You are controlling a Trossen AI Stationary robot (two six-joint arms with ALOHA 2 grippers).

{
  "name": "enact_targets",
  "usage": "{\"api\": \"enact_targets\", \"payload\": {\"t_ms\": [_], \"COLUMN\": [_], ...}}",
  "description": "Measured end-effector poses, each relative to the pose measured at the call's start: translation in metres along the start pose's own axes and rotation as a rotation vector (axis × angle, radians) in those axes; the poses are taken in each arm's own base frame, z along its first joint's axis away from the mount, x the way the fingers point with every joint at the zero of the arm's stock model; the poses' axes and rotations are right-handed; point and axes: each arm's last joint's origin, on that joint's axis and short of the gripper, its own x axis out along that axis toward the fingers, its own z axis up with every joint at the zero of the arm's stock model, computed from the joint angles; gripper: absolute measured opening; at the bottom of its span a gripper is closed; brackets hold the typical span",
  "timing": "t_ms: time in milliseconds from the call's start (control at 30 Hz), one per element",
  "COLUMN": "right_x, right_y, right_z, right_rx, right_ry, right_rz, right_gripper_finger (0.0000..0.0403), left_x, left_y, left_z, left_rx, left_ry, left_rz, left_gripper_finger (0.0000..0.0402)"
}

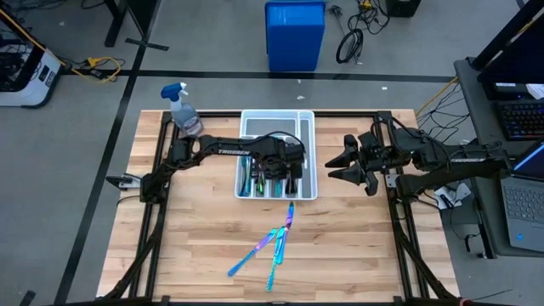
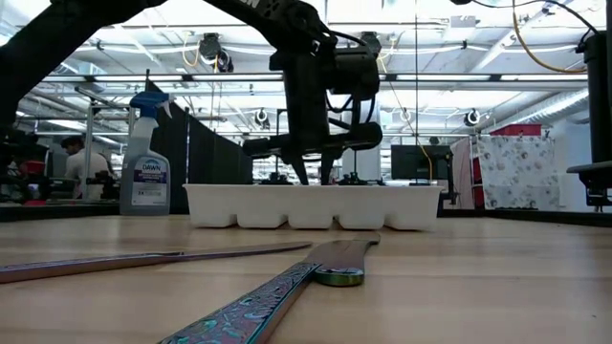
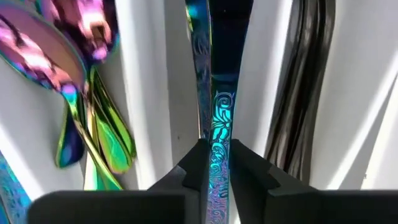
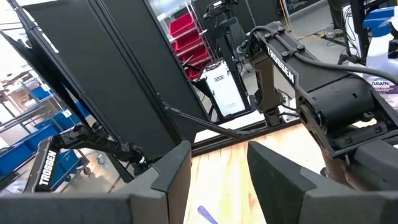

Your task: Sort silverware

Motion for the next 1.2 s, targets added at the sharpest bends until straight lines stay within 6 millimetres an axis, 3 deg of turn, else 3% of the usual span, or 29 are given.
{"api": "enact_targets", "payload": {"t_ms": [333,500,633,800,933,1200], "right_x": [0.0,0.0,0.0,0.0,0.0,0.002], "right_y": [0.0,0.0,-0.001,-0.001,-0.002,-0.004], "right_z": [0.0,-0.001,-0.001,-0.002,-0.002,-0.002], "right_rx": [-0.004,-0.003,-0.001,0.003,0.007,0.03], "right_ry": [0.002,0.006,0.013,0.019,0.008,-0.01], "right_rz": [0.0,-0.003,-0.006,-0.012,-0.035,-0.09], "right_gripper_finger": [0.0141,0.0141,0.0141,0.0141,0.0141,0.0141], "left_x": [-0.009,-0.028,-0.05,-0.074,-0.079,-0.081], "left_y": [-0.001,-0.003,-0.001,0.008,0.016,0.02], "left_z": [0.003,0.022,0.049,0.093,0.12,0.138], "left_rx": [0.06,0.148,0.16,0.152,0.185,0.269], "left_ry": [-0.001,-0.021,-0.089,-0.2,-0.221,-0.237], "left_rz": [0.011,-0.01,-0.006,-0.014,-0.042,-0.093], "left_gripper_finger": [0.0128,0.0132,0.0132,0.0102,0.006,0.0003]}}
